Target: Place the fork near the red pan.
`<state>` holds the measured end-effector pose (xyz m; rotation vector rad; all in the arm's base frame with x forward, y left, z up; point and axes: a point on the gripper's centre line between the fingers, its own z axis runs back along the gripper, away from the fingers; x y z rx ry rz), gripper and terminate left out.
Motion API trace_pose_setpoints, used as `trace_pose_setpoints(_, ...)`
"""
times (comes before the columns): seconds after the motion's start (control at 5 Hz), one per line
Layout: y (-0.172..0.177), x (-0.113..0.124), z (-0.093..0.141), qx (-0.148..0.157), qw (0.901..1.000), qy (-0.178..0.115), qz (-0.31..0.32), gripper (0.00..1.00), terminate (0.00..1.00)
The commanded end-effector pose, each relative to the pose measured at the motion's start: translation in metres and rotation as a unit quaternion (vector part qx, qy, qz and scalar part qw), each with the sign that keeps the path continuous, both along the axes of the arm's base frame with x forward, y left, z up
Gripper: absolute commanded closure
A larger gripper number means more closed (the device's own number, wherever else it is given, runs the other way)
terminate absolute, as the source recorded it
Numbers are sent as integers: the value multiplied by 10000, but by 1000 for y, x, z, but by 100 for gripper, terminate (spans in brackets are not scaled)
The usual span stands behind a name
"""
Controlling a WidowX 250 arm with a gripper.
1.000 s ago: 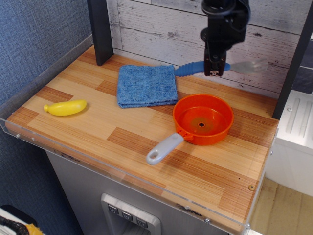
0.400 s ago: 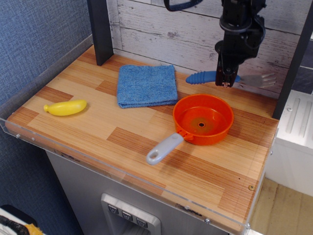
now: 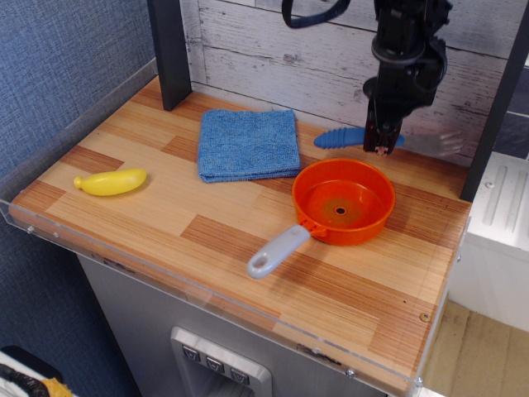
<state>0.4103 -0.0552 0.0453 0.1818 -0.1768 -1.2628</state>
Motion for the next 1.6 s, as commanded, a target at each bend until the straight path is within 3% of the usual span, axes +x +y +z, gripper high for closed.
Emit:
trace_pose_setpoints(0.0, -15, 8, 16, 1, 9997, -241, -14, 100, 0)
trace_pose_setpoints(0.2, -17, 9, 14, 80, 9997, -232, -1, 100, 0)
trace_pose_setpoints(0.4, -16, 10, 16, 65, 9994, -312, 144, 0, 0)
trace_pose_setpoints(1.2, -7, 2, 83, -388, 9913, -1060, 677, 0, 0)
trace_pose_setpoints(1.4, 3, -6, 93, -147, 9908, -690, 1153, 0, 0)
